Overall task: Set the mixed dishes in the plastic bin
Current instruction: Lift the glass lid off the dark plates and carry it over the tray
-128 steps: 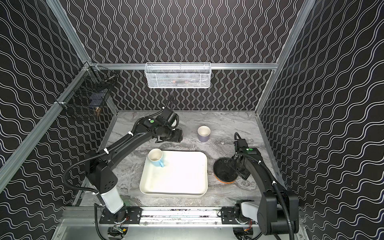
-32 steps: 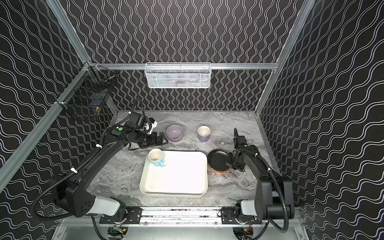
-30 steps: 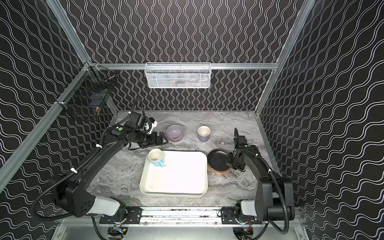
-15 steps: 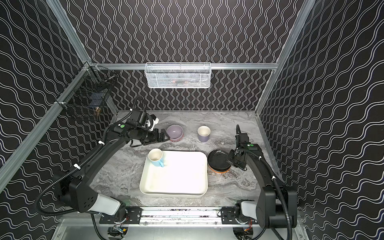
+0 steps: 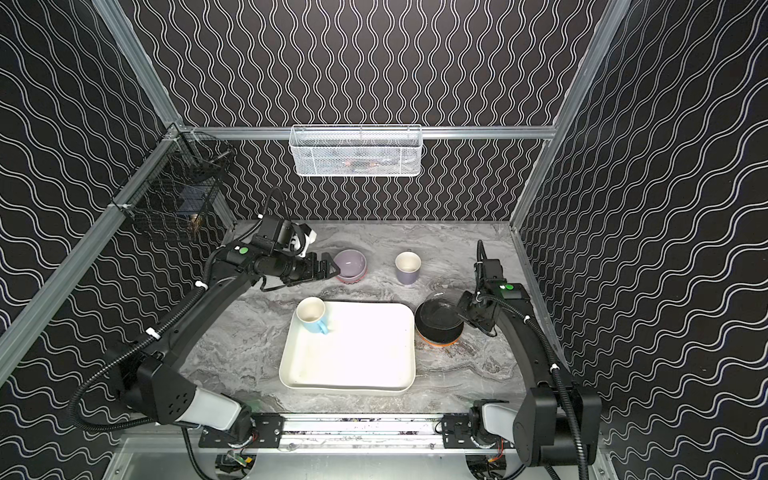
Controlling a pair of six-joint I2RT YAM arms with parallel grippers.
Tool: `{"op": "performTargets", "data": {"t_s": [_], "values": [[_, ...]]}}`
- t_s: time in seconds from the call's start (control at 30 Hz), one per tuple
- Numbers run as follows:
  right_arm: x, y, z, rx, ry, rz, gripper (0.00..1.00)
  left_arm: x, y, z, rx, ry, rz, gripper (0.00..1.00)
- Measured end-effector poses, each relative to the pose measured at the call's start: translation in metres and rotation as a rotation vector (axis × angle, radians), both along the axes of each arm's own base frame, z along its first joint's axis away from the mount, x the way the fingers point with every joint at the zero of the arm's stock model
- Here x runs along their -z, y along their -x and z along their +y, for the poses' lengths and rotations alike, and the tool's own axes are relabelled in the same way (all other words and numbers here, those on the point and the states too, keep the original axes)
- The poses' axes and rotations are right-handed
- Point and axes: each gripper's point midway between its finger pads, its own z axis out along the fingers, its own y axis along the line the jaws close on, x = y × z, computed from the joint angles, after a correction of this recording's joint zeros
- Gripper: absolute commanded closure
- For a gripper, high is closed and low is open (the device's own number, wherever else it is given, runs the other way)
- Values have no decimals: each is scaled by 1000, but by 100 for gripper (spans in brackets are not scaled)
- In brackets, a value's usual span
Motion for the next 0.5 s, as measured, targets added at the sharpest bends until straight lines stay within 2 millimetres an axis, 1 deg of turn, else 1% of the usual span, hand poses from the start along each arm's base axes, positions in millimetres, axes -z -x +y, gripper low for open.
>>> {"op": "performTargets", "data": {"t_s": [0.17,0.3,0.43,0.5], "values": [[-29,-12,4,-7,-19,-75,100,-7,-4,3,-14,-12,-23,1],[-49,-16,7,-20,-38,-118,100,-11,-5,6,-28,-26,-37,1],[-63,-18,15,-45,-67,-149,100,-14,-4,8,-33,-30,-45,1],[-68,-16,25,-77,-84,-158,100,-16,-5,10,-40,-37,-52,1]]}}
